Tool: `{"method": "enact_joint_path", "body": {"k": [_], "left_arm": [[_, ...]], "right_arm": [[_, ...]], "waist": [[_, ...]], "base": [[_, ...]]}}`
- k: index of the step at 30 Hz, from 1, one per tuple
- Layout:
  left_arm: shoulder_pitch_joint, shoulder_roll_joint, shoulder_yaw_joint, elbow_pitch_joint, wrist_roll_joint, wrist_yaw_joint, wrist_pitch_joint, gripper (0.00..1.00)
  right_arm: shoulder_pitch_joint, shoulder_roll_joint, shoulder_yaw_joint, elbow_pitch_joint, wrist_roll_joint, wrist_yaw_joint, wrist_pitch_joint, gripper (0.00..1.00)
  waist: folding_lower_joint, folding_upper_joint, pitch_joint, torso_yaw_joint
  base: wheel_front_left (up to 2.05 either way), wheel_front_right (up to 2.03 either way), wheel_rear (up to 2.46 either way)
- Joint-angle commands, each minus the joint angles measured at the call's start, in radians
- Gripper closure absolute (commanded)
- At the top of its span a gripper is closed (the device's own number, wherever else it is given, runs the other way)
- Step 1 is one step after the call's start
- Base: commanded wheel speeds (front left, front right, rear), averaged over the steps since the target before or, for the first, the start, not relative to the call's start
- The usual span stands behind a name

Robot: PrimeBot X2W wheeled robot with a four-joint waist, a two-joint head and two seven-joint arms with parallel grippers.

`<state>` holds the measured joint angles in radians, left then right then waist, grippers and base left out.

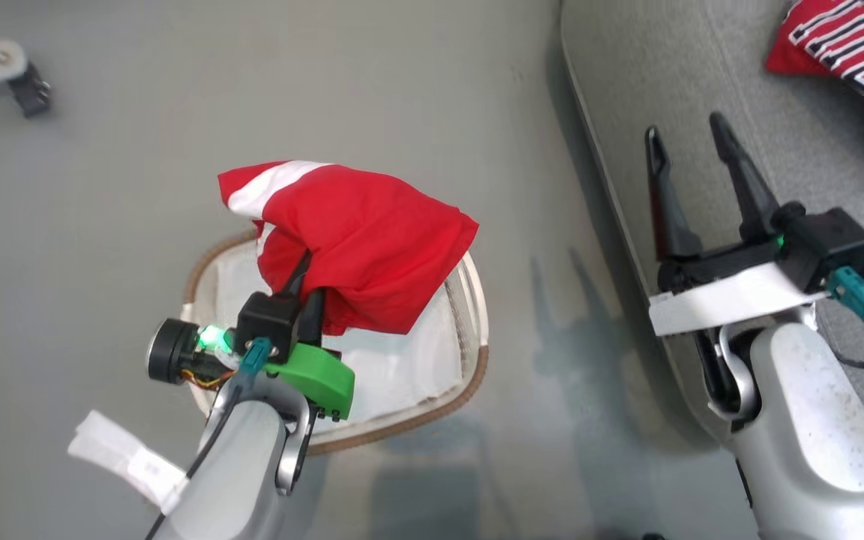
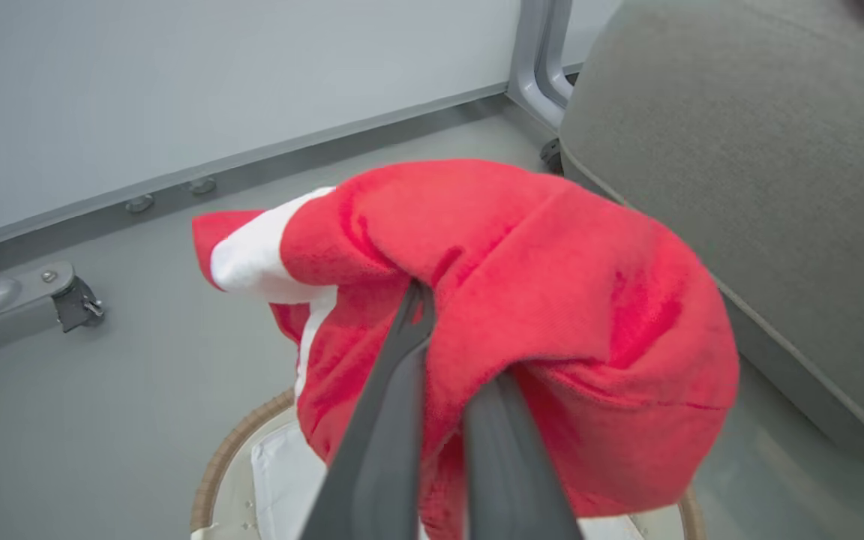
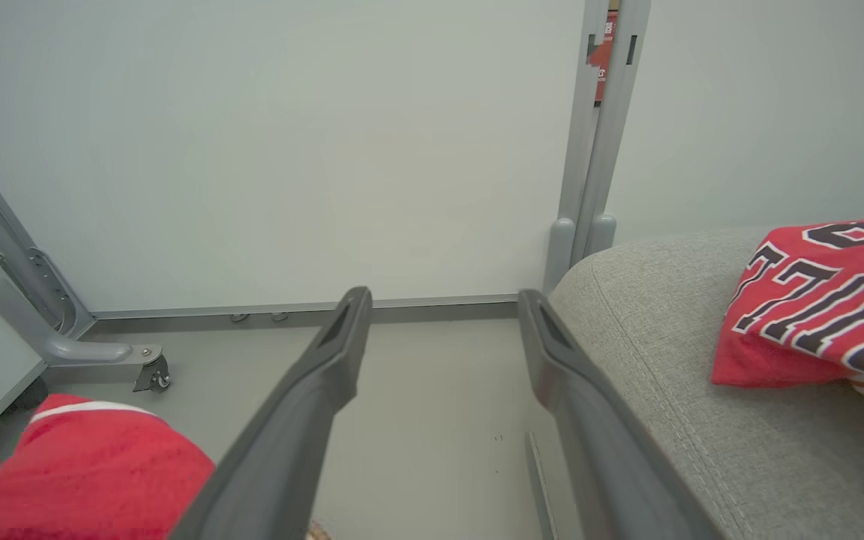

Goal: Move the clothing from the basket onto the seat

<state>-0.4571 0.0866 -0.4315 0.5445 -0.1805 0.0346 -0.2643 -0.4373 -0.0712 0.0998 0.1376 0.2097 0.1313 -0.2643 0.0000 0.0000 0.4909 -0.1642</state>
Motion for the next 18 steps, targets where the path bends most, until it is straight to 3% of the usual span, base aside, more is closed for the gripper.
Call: {"method": "enact_joint_path", "body": {"k": [1, 10, 18], "left_arm": [[0.037, 0.001, 0.012, -0.03, 0.011, -0.008, 0.0, 1.0], [0.119, -0.006, 0.095, -0.24, 0.036, -0.034, 0.0, 1.0], [0.167, -0.017, 0.157, -0.346, 0.033, -0.049, 0.0, 1.0]], "right_arm": [[0.031, -0.006, -0.002, 0.009, -0.005, -0.001, 0.0, 0.0], [0.12, -0.007, 0.006, 0.038, -0.01, -0.001, 0.0, 0.0], [0.198, 0.007, 0.021, 0.058, -0.006, -0.001, 0.0, 0.0]], "waist": [[0.0, 0.0, -0.163, 0.094], [0.0, 0.0, -0.31, 0.132], [0.0, 0.0, -0.384, 0.137]], "base": [[0.0, 0.0, 0.0], [0.0, 0.0, 0.0], [0.0, 0.0, 0.0]]}}
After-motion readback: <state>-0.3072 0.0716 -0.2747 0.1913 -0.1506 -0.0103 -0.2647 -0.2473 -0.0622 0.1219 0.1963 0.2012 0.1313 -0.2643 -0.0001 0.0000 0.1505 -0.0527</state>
